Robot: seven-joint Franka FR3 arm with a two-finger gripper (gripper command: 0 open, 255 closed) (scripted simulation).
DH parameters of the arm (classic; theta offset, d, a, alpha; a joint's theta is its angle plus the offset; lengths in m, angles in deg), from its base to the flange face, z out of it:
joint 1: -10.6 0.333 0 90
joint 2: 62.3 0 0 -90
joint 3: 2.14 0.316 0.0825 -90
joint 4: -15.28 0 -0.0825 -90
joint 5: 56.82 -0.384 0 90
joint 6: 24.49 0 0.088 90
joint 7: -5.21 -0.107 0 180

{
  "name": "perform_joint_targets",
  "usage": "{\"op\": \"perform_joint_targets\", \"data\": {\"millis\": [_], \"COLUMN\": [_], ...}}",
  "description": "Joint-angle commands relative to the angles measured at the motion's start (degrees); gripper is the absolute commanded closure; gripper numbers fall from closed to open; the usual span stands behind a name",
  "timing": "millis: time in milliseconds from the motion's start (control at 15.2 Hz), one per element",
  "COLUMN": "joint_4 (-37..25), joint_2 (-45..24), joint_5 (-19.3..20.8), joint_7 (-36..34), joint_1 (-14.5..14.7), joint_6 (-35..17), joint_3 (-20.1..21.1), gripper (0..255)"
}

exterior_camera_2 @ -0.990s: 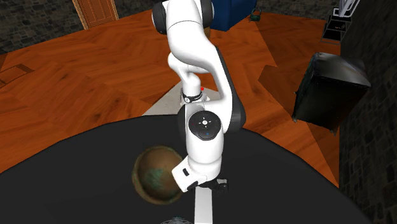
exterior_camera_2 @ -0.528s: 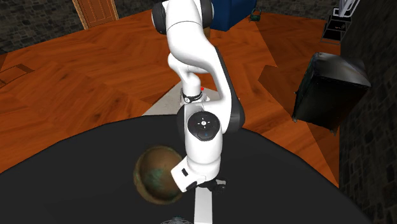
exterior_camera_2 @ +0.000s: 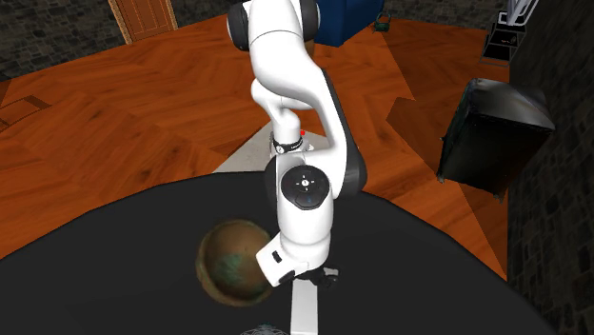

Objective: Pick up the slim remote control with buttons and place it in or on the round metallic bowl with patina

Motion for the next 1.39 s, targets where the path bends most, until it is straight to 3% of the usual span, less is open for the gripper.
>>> {"op": "perform_joint_targets", "data": {"millis": [0, 1320], "joint_4": [-0.5, -8.3], "joint_2": [0.6, 6.7], "joint_5": [-0.3, -3.0], "joint_7": [0.2, 1.8], "joint_1": [-0.1, -0.8], "joint_6": [1.0, 14.6], "joint_3": [0.1, 1.0], "gripper": [255, 255]}}
